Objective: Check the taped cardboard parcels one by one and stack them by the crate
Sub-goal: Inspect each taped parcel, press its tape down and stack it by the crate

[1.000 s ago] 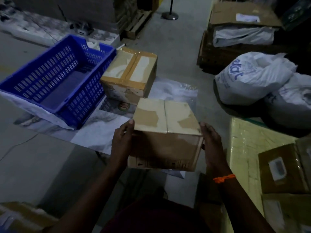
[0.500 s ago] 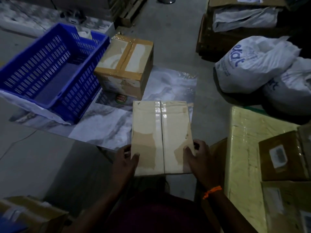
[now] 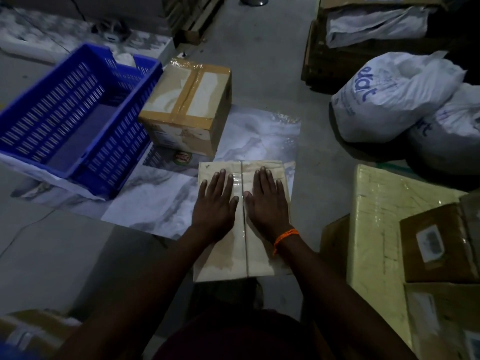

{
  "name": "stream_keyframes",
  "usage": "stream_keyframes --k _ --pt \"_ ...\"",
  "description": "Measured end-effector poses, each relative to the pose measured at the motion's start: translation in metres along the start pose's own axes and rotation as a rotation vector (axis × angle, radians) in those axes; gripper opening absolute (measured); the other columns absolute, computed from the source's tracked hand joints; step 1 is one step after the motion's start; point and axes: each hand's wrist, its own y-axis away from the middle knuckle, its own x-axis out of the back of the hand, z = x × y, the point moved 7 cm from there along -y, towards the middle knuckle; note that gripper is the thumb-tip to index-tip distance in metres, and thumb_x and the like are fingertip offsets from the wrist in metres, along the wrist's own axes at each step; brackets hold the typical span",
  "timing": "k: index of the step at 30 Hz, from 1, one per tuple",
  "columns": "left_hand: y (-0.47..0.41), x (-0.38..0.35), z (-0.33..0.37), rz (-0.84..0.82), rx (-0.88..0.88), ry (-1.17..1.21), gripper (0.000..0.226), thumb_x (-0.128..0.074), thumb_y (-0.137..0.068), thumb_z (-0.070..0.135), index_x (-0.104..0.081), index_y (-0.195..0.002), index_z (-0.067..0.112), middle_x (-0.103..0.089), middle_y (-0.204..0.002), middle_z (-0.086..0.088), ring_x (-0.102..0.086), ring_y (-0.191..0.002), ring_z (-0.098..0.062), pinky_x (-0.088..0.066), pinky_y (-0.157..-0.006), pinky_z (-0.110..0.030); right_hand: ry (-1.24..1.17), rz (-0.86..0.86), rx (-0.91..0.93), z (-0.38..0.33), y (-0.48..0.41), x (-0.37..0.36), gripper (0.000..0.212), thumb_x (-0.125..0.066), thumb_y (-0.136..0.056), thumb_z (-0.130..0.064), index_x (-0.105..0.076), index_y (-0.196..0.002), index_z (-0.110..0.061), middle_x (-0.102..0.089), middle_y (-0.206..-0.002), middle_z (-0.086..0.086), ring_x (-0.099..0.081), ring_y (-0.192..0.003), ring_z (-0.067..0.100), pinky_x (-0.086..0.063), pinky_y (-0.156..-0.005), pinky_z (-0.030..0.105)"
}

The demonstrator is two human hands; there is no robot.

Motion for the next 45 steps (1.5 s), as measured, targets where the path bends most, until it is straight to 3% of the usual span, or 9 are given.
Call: stream_keyframes --k 5,9,12,15,21,35,40,45 --pt "-0.005 -0.002 -0.002 -0.019 0.016 -0.022 0.063 -0.022 -0.106 0.041 -0.024 -0.159 0.007 -0.017 -0.167 -0.016 -0.013 -0.156 -0.030 -0.012 -0.125 -0.051 0.041 0.002 0.007 -0.002 -0.002 -0.004 0.068 -0.029 -0.106 -0.041 -0.030 -0.159 0.001 -0.026 -0.167 0.020 -0.020 -0.158 0.028 -0.013 -0.127 0.049" --pt "-0.004 -0.002 -0.001 -0.024 0.025 -0.007 0.063 -0.022 -0.107 0.041 -0.022 -0.160 0.009 -0.014 -0.168 -0.015 -0.010 -0.156 -0.028 -0.013 -0.125 -0.051 0.028 -0.003 -0.002 0.000 -0.002 -0.002 0.068 -0.027 -0.106 -0.042 -0.030 -0.159 0.000 -0.025 -0.168 0.019 -0.019 -0.158 0.027 -0.012 -0.127 0.048" --pt "0.009 0.004 0.001 -0.047 0.007 0.019 0.064 -0.020 -0.107 0.043 -0.014 -0.162 0.010 -0.006 -0.169 -0.012 -0.003 -0.157 -0.025 -0.009 -0.126 -0.050 -0.040 -0.031 0.010 -0.002 0.010 0.003 0.071 -0.018 -0.104 -0.045 -0.025 -0.161 -0.003 -0.020 -0.170 0.016 -0.013 -0.159 0.024 -0.007 -0.129 0.047" --pt "0.047 0.005 0.010 -0.103 -0.023 0.041 0.066 -0.016 -0.107 0.047 -0.007 -0.163 0.014 0.003 -0.170 -0.008 0.005 -0.157 -0.022 -0.003 -0.127 -0.046 -0.042 -0.043 0.052 -0.004 0.050 0.005 0.069 -0.023 -0.104 -0.045 -0.025 -0.161 -0.006 -0.020 -0.170 0.014 -0.014 -0.159 0.024 -0.013 -0.129 0.048" --pt "0.102 0.003 0.022 -0.009 -0.061 -0.020 0.063 -0.030 -0.105 0.044 -0.029 -0.159 0.011 -0.021 -0.167 -0.013 -0.020 -0.155 -0.027 -0.018 -0.123 -0.048 0.033 -0.053 0.045 0.000 0.101 0.000 0.069 -0.026 -0.104 -0.047 -0.023 -0.163 -0.011 -0.017 -0.171 0.011 -0.011 -0.159 0.022 -0.008 -0.127 0.043" --pt "0.099 0.000 0.022 -0.062 -0.056 0.027 0.064 -0.027 -0.106 0.047 -0.029 -0.159 0.010 -0.019 -0.167 -0.012 -0.016 -0.156 -0.026 -0.025 -0.121 -0.053 0.059 -0.035 0.059 0.000 0.100 0.003 0.068 -0.034 -0.105 -0.045 -0.025 -0.163 -0.010 -0.017 -0.171 0.010 -0.011 -0.159 0.022 -0.018 -0.127 0.048" --pt "0.099 0.004 0.013 -0.055 0.040 0.040 0.069 -0.030 -0.103 0.056 -0.027 -0.160 0.017 -0.012 -0.169 -0.011 -0.006 -0.157 -0.029 -0.012 -0.124 -0.056 -0.138 -0.008 -0.134 0.021 0.112 0.010 0.081 -0.035 -0.099 -0.058 -0.025 -0.161 -0.008 -0.021 -0.170 0.012 -0.019 -0.157 0.027 -0.019 -0.125 0.049" --pt "0.097 0.000 0.000 -0.085 0.138 0.141 0.073 -0.019 -0.103 0.062 -0.015 -0.163 0.020 0.003 -0.171 -0.005 0.004 -0.157 -0.025 -0.012 -0.124 -0.051 -0.657 0.041 -0.460 0.048 0.131 0.017 0.075 -0.065 -0.098 -0.041 -0.031 -0.159 -0.015 -0.046 -0.157 0.013 -0.047 -0.140 0.031 -0.042 -0.115 0.046"
